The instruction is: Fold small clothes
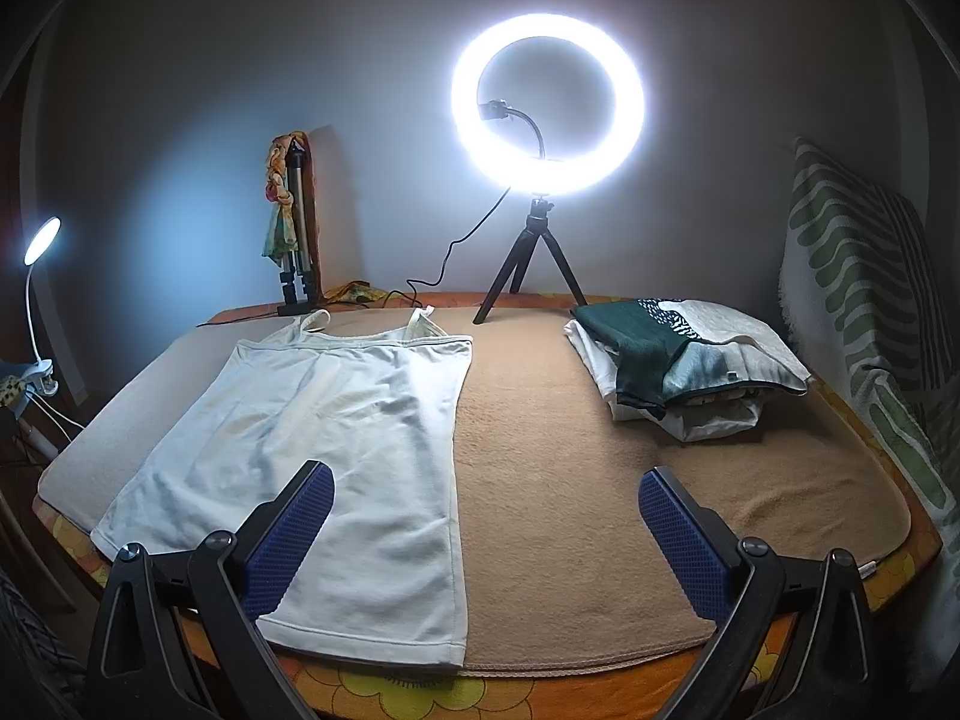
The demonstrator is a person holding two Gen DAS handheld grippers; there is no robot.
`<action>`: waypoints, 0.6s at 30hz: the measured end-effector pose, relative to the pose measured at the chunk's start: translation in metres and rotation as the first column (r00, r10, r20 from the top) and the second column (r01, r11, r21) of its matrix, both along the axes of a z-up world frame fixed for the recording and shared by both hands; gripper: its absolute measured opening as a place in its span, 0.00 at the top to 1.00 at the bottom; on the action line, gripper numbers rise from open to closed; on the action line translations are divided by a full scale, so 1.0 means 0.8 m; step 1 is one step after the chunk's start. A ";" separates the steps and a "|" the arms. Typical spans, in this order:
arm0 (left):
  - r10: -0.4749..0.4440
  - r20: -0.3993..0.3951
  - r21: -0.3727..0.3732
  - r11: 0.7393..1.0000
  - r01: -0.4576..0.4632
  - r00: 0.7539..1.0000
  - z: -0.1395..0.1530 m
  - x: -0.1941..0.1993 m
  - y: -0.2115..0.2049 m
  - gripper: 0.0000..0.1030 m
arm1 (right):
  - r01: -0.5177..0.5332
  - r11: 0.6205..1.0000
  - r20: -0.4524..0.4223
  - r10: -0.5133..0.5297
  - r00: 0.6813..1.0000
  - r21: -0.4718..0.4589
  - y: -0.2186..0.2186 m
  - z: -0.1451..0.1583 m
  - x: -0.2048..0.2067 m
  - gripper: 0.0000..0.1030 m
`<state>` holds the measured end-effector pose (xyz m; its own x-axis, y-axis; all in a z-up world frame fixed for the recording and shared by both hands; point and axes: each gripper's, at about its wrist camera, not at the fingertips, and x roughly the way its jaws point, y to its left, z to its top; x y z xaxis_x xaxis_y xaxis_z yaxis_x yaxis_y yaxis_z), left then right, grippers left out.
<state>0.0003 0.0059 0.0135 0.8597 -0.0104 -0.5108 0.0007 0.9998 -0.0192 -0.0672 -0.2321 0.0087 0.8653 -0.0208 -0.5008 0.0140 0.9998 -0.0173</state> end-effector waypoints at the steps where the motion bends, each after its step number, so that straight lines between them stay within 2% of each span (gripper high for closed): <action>1: 0.002 0.003 0.002 1.000 -0.002 1.000 0.000 -0.002 -0.002 0.01 | 0.000 1.000 0.000 0.000 1.000 0.001 0.000 0.001 0.000 0.00; 18: 0.002 0.016 0.003 1.000 -0.002 1.000 0.003 -0.005 -0.004 0.01 | 0.000 1.000 0.005 0.000 1.000 0.002 0.001 0.001 0.001 0.00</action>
<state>-0.0035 0.0030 0.0156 0.8676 -0.0073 -0.4972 -0.0010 0.9999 -0.0165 -0.0666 -0.2313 0.0097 0.8677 -0.0199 -0.4966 0.0142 0.9998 -0.0153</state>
